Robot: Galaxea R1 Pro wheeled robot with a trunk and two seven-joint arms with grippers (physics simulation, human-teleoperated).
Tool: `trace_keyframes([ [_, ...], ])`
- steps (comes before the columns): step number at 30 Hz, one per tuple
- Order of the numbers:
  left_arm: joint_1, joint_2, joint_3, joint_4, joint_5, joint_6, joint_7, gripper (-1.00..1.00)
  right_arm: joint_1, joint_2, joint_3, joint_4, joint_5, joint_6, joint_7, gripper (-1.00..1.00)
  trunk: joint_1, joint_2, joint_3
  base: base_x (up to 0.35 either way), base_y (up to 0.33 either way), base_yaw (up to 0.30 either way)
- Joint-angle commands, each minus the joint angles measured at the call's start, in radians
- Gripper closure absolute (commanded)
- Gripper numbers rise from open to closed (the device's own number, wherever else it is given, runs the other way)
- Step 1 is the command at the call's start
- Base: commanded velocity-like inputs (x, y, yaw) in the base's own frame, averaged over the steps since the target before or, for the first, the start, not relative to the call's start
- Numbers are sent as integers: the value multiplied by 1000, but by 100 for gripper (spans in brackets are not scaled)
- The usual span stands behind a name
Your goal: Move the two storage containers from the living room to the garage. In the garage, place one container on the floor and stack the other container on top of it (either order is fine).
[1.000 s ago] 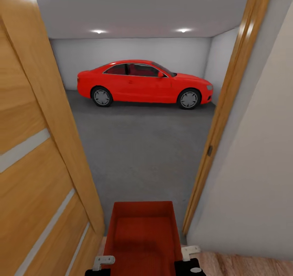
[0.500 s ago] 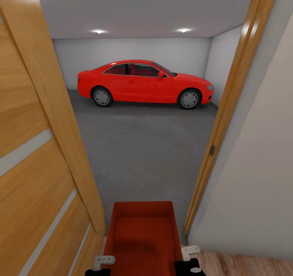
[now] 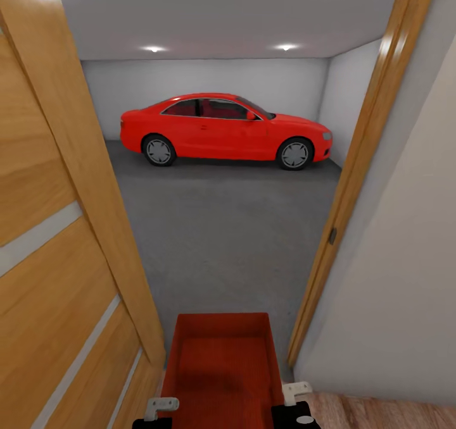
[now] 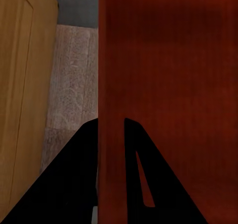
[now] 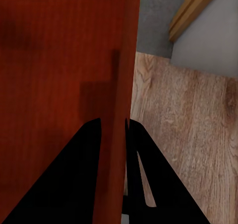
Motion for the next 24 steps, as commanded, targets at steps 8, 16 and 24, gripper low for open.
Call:
trace_keyframes([
  [8, -7, 5, -8, -4, 5, -19, 0, 100, 1, -3, 2, -5, 7, 0, -3, 100, 0, -1, -2, 2, 1, 0],
  [16, -7, 5, -8, -4, 6, -13, -1, 100, 1, -1, -10, -3, 19, 0, -3, 100, 0, -1, -2, 0, 0, 0],
  [24, -7, 5, -8, -4, 6, -13, -1, 100, 1, -1, -13, -3, 22, 0, -3, 100, 0, -1, -2, 0, 0, 0],
])
